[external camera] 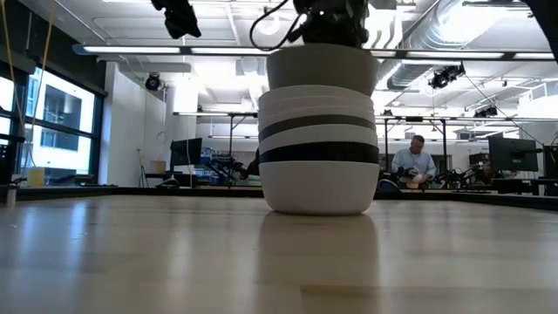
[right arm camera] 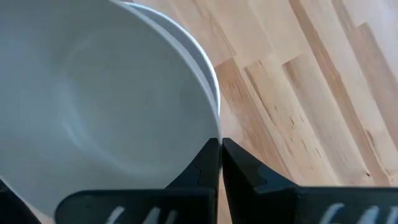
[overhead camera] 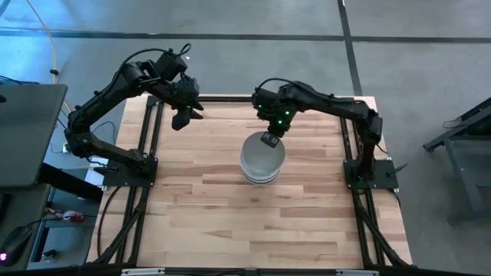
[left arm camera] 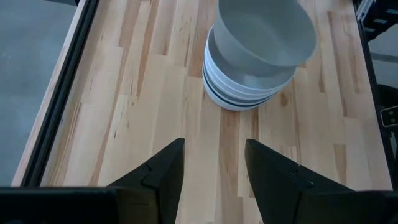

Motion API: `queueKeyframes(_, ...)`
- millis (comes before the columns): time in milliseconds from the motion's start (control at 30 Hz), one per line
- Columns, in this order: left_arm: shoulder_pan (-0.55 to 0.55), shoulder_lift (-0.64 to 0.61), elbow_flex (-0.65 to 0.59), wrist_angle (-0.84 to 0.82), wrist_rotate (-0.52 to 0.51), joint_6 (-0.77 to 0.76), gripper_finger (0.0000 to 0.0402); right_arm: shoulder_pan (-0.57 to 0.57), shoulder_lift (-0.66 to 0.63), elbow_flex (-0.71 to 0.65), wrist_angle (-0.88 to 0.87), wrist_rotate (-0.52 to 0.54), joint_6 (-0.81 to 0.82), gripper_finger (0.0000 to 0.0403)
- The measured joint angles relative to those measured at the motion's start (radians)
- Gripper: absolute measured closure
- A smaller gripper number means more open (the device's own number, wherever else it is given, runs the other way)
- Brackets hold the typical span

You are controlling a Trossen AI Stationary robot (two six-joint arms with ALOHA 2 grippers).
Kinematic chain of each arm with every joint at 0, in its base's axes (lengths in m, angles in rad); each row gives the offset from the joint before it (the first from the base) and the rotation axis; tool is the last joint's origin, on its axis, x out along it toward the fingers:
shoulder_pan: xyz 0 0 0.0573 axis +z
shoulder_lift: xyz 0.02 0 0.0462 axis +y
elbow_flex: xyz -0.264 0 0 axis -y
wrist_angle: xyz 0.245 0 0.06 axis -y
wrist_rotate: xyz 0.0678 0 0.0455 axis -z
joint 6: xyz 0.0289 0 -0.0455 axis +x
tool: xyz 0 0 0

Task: Nest bowls inside each other
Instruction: Stack the gray bowl on top of the white bowl

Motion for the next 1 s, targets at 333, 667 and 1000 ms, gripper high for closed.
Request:
queueKeyframes(333, 0.0, 0.0, 0.0, -0.008, 0.0, 0.019, 0.0243, -0.013, 0.065, -0.001, 0.03, -0.011, -0.021, 0.0403)
queueKeyframes(667, 0.0, 0.0, 0.0, -0.008, 0.0, 0.026, 0.0243, -0.018, 0.126, -0.001, 0.023, -0.05, -0.034, 0.0403)
queueKeyframes(1000, 0.0, 0.0, 0.0, -0.007, 0.0, 0.044, 0.0243, -0.019, 0.127, -0.001, -0.001, -0.062, -0.028, 0.0403)
